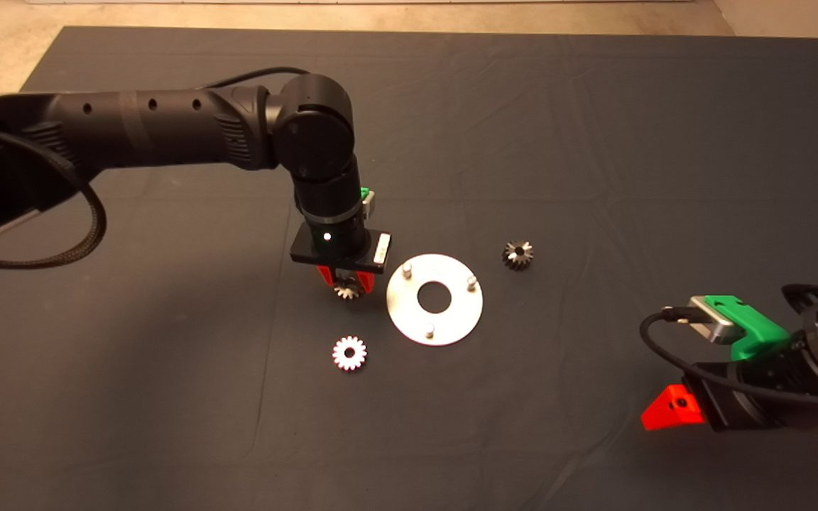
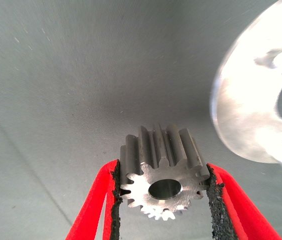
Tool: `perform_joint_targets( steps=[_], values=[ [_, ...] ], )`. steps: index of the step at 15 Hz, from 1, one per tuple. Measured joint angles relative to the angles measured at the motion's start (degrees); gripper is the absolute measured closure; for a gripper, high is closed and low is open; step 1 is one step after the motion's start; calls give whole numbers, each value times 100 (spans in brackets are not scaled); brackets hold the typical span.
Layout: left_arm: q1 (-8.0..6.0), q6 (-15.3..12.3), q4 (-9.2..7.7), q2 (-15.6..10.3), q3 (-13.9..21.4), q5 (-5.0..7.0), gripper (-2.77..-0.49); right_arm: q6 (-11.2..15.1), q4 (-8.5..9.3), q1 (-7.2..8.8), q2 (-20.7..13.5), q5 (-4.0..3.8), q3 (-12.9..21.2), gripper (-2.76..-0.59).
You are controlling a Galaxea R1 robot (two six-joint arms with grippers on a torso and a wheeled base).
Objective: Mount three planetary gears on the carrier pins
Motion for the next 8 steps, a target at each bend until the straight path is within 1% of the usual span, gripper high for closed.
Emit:
perform_joint_targets(
  steps=[1, 2, 4, 6, 7, 8],
  values=[
    [-67, -2, -15, 50, 0, -9, -93, -1, 0, 0, -26, 0, 0, -276],
    [-101, -2, -17, 116, 0, -43, -93, -1, 0, 0, -38, 5, 0, -276],
    [-97, -2, -41, 282, -13, -59, -93, -1, 0, -2, -76, 10, 0, -276],
    [-94, 6, -54, 440, -105, -70, -93, -1, 0, 0, -95, 7, 0, -276],
    [-94, 26, -56, 461, -107, -116, -93, -1, 0, 0, -100, 5, 0, -276],
    [-94, 41, -63, 466, -114, -118, -93, -1, 0, 0, -100, 5, 0, -276]
  ],
)
